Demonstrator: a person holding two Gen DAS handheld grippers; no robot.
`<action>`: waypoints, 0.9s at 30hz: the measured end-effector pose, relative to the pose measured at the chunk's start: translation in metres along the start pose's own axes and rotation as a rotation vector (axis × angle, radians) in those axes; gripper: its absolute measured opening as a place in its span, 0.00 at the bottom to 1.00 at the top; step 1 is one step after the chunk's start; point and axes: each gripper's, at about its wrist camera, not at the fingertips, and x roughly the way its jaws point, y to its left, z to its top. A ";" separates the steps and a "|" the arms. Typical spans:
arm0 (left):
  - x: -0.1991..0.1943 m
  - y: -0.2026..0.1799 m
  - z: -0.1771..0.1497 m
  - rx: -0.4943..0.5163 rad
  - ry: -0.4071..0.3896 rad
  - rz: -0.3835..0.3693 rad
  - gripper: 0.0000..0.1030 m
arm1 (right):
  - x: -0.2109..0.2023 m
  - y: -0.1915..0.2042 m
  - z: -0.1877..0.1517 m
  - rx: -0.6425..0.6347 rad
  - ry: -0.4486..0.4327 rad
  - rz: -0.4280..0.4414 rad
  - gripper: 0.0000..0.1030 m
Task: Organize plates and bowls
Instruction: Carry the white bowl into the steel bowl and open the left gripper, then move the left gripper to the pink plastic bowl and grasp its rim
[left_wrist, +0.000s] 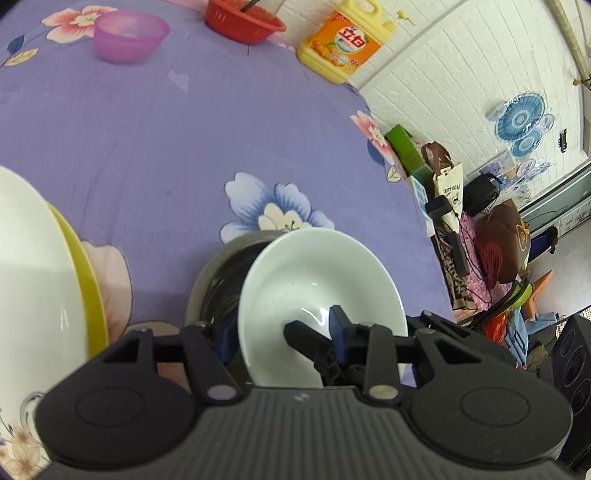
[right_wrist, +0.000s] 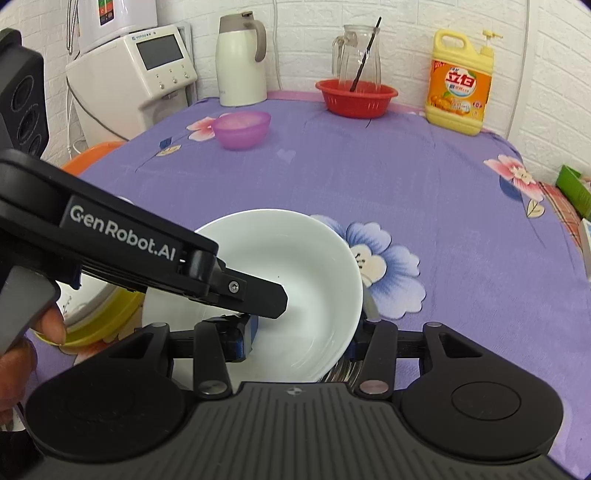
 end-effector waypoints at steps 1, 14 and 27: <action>0.000 0.001 -0.001 0.008 0.002 0.000 0.35 | 0.001 0.000 -0.002 0.005 0.001 0.008 0.77; -0.011 -0.017 0.006 0.131 0.005 0.035 0.89 | -0.020 -0.016 -0.006 0.072 -0.070 0.045 0.74; -0.060 -0.007 0.040 0.144 -0.164 0.027 0.93 | -0.029 -0.030 0.003 0.132 -0.143 -0.017 1.00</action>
